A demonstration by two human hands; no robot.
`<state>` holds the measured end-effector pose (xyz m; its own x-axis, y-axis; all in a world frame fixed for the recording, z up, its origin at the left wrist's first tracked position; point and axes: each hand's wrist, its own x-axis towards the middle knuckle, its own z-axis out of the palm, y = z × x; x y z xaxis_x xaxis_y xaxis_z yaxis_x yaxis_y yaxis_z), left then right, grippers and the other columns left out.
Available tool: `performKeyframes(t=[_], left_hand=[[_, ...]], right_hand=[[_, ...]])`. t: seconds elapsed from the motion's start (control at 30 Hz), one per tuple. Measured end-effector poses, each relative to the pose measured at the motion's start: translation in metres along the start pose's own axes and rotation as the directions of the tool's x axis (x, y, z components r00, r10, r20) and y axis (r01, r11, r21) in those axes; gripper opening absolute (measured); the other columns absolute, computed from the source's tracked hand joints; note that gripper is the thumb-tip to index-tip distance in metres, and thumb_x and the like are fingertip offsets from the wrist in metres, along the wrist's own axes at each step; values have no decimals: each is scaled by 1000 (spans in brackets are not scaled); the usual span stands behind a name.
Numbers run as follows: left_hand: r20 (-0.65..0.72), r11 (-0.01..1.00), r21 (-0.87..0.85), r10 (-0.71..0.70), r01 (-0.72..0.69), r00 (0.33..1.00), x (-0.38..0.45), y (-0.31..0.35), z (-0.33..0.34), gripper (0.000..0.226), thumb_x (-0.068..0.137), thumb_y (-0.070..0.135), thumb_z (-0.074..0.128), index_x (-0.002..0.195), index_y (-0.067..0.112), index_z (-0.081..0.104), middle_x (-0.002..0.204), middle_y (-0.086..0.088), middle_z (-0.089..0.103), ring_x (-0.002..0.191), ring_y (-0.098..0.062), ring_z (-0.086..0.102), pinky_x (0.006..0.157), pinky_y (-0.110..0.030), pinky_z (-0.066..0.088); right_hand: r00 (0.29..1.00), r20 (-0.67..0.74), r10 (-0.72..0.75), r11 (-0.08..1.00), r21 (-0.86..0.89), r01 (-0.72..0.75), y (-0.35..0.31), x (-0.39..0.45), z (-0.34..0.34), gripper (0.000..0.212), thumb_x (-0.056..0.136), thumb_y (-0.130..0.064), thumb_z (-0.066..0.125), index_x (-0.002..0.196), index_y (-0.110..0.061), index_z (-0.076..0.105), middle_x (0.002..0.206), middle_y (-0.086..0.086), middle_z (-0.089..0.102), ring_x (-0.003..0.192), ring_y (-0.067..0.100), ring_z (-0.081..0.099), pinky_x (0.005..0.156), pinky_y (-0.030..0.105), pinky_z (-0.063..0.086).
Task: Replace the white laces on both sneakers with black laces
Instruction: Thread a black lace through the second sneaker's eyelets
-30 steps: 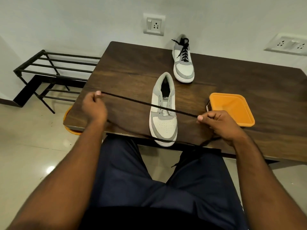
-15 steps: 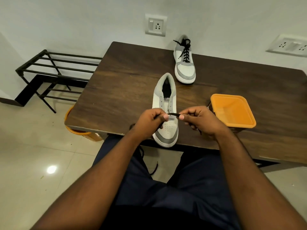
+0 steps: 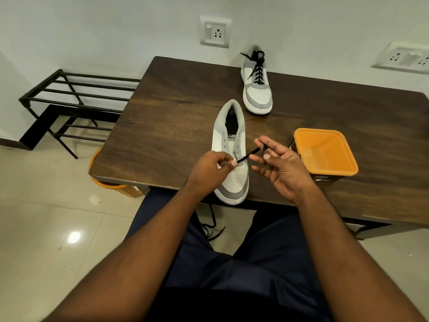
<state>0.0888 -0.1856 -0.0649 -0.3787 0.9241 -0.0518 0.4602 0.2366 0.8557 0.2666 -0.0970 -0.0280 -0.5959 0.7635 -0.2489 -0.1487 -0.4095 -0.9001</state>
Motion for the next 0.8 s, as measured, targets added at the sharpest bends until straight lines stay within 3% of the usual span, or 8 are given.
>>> performKeyframes(t=[0.1,0.2,0.27,0.37,0.43,0.57,0.7,0.8], left_hand=[[-131,986,165,17,5,991,8,3,8,22,95,30,59,111,22,73,124,-3,52,115,-19,48,99,-37,45],[-145,937,350,39,15,989,12,8,20,24,96,24,56,113,18,72,151,-11,35,136,-30,32,106,-46,39],[-146,923,384,89,-26,985,17,5,30,25,96,21,54,110,11,73,156,-13,29,140,-32,29,108,-48,39],[-187,986,166,63,-31,980,21,-4,42,23,94,11,57,110,8,73,159,-14,24,141,-32,33,111,-45,37],[-216,999,47,18,-8,976,21,-10,48,25,94,9,60,115,13,72,160,-7,25,142,-27,34,113,-51,34],[-221,997,-20,-72,69,973,21,-11,49,24,93,17,65,113,28,72,160,13,24,140,-14,38,115,-58,15],[-248,996,-90,-45,23,968,21,-19,54,24,91,16,66,111,27,73,159,10,28,141,-14,36,114,-57,24],[-289,986,-160,-14,-34,957,24,-27,60,24,89,9,67,110,17,75,158,0,31,145,-13,26,114,-52,33]], right_hand=[[952,-271,-139,953,-297,55,9,9,-3,23,94,-12,60,115,-7,67,94,1,75,65,3,65,61,18,51],[885,-369,-284,878,-472,86,20,18,-9,13,85,-18,72,97,-13,74,99,8,72,85,1,64,81,21,50],[892,-355,-280,877,-472,87,23,21,-9,8,86,-14,71,93,-15,74,102,9,70,95,9,64,91,24,49],[928,-325,-180,952,-297,81,26,27,-1,18,91,-1,61,106,-8,69,83,8,68,75,13,63,76,24,56],[931,-336,-142,944,-328,25,31,33,1,24,91,2,59,115,-2,65,76,7,66,63,12,56,60,22,54],[947,-303,-109,880,-472,-50,39,41,-2,8,86,1,66,88,-5,71,67,8,67,53,15,54,54,28,48],[943,-256,-211,739,-674,-17,39,43,-2,16,86,-6,67,77,-19,72,70,-2,68,62,10,58,63,29,53],[950,-147,-274,548,-836,28,36,42,3,10,88,-8,63,82,-14,69,78,-2,66,71,9,57,68,25,48]])
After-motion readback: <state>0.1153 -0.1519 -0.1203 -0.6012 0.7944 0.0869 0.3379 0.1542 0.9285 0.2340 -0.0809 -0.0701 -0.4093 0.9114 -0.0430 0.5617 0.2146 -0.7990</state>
